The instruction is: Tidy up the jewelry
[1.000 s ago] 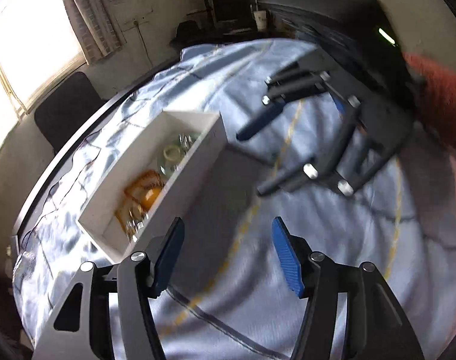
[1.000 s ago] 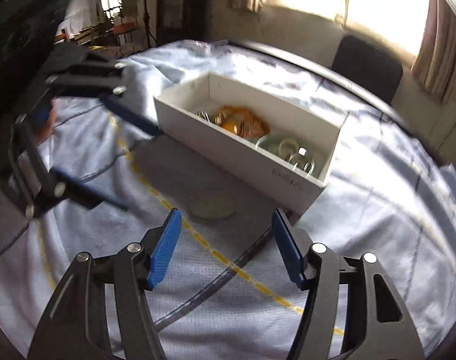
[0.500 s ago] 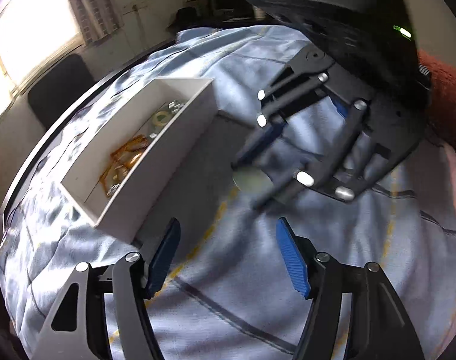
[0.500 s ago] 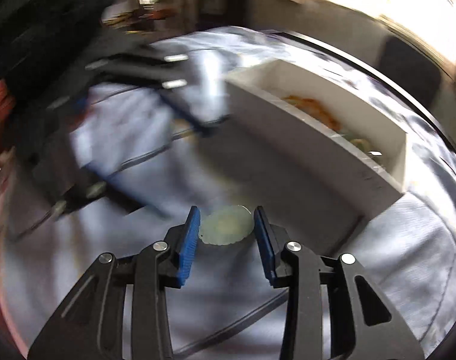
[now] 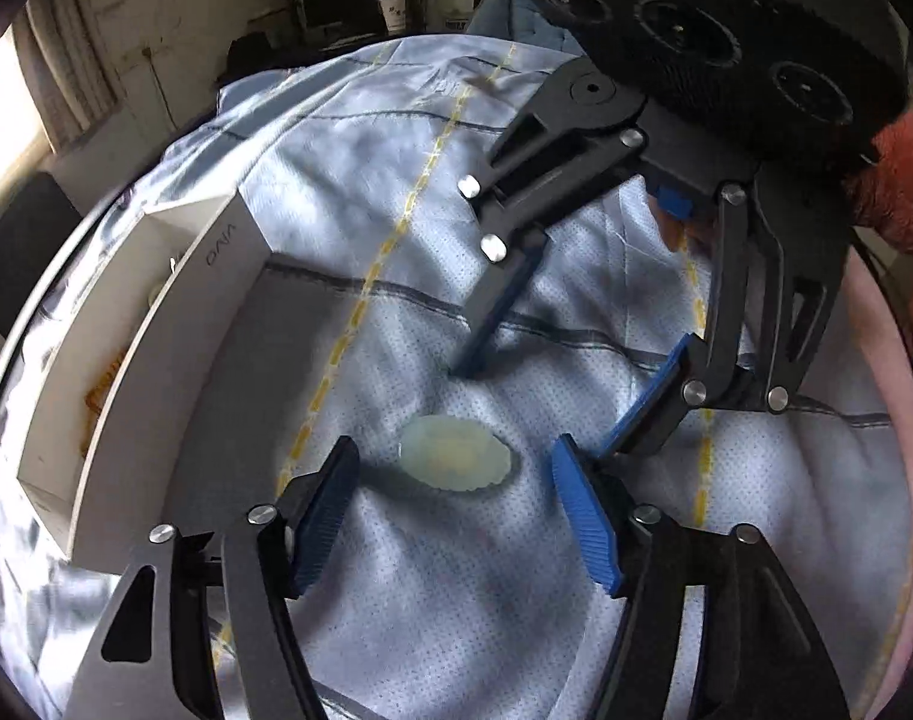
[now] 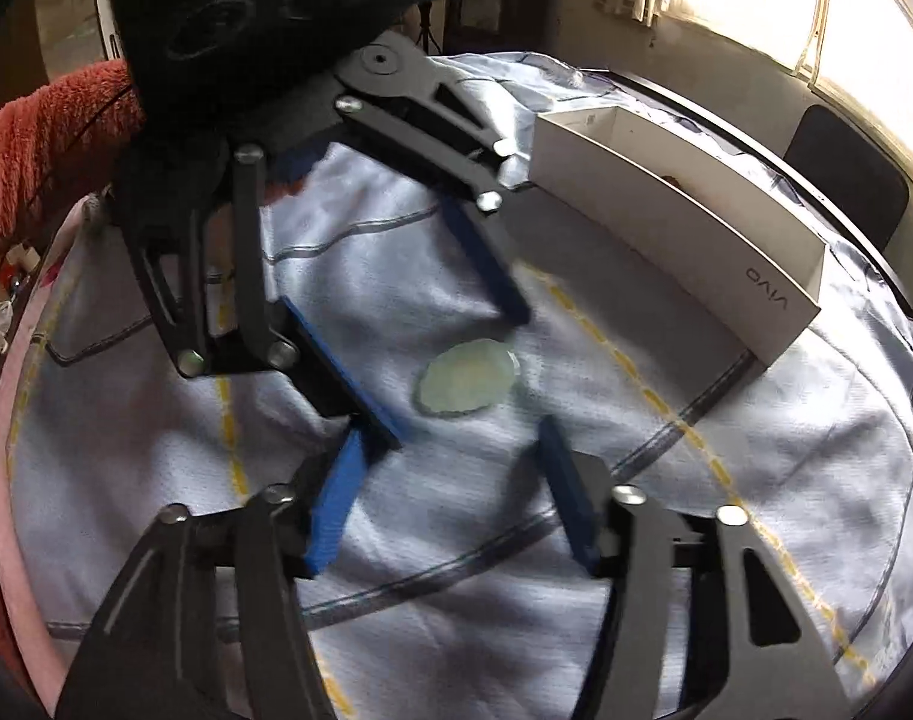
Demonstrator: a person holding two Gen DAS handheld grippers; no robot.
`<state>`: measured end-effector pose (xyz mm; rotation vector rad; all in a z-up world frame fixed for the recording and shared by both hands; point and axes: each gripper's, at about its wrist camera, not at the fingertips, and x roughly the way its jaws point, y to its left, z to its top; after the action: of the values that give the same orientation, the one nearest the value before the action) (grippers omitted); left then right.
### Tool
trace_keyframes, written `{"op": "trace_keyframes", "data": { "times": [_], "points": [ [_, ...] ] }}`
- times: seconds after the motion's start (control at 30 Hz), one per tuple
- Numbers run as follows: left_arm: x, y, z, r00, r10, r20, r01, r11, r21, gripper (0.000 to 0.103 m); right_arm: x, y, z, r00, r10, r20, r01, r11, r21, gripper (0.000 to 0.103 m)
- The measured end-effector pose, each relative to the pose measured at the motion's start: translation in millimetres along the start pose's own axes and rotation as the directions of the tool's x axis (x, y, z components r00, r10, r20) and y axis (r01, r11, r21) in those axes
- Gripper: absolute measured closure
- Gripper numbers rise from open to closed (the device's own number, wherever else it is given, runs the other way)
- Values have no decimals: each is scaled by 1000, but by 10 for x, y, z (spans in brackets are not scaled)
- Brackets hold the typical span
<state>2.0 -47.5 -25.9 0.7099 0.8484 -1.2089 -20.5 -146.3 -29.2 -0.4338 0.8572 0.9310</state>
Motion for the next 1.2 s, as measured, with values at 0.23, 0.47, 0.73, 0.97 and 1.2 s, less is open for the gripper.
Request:
{"op": "trace_keyframes", "data": {
  "times": [0.23,0.47,0.73,0.97,1.2],
  "points": [
    [-221,200,-167,996,81,-39,-84,992,-91,40,90,-96,125,997,-79,-3,79,993,85,44],
    [-391,197,-255,994,104,-36,-108,988,-109,39,118,-110,168,984,-178,-17,179,978,104,43],
    [-245,159,-225,993,94,-74,-101,990,-95,37,52,14,139,987,-162,10,162,987,14,43],
    [-227,200,-204,991,109,-77,-118,986,-122,33,146,31,247,991,-131,11,131,991,2,45],
    [-181,192,-123,995,82,-64,-91,986,-138,33,-35,-95,62,1000,13,26,-13,1000,-1,45]
  ]
}}
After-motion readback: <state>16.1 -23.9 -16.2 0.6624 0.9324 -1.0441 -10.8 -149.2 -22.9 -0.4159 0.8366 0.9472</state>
